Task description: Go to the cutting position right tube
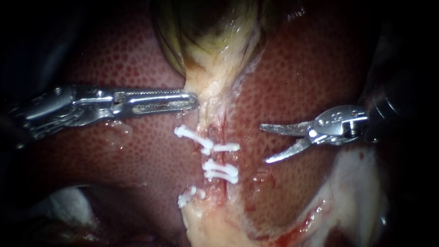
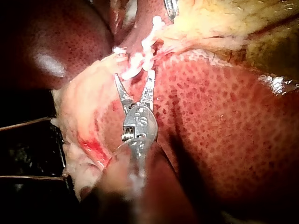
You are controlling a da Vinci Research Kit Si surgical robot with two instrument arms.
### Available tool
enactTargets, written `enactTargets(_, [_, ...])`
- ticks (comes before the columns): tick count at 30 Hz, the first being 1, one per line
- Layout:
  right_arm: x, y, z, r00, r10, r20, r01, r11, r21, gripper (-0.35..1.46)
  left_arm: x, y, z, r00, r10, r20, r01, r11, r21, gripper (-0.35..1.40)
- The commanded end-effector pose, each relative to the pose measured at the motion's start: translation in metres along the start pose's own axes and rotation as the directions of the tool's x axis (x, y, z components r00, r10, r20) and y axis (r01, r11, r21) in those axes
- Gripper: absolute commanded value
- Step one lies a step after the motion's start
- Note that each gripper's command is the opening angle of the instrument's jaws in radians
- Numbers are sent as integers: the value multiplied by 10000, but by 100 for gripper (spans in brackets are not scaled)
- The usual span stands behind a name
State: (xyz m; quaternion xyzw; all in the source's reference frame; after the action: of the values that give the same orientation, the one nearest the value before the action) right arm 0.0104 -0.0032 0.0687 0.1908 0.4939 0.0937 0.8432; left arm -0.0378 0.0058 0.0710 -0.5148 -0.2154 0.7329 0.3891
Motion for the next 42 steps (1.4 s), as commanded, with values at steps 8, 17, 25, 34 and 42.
enactTargets(8, [-1,-1,3,10000,-6,-1,6,10000,-12,143,19,5,-30,9999,-107,45,107,9999,7,-35])
enactTargets(17, [-1,-1,4,10000,-6,8,6,10000,-49,143,65,18,-86,9987,-111,-492,122,9997,219,-35])
enactTargets(25, [-1,-3,9,10000,-16,-11,16,10000,10,143,71,25,-92,9985,26,-539,-14,9997,223,-35])
enactTargets(34, [-18,-7,46,9990,437,6,-437,9986,311,143,71,25,-93,9986,27,-537,-15,9998,219,-35])
enactTargets(42, [-51,-5,93,9946,950,426,-974,9936,574,143,71,25,-93,9985,27,-538,-15,9998,221,-35])
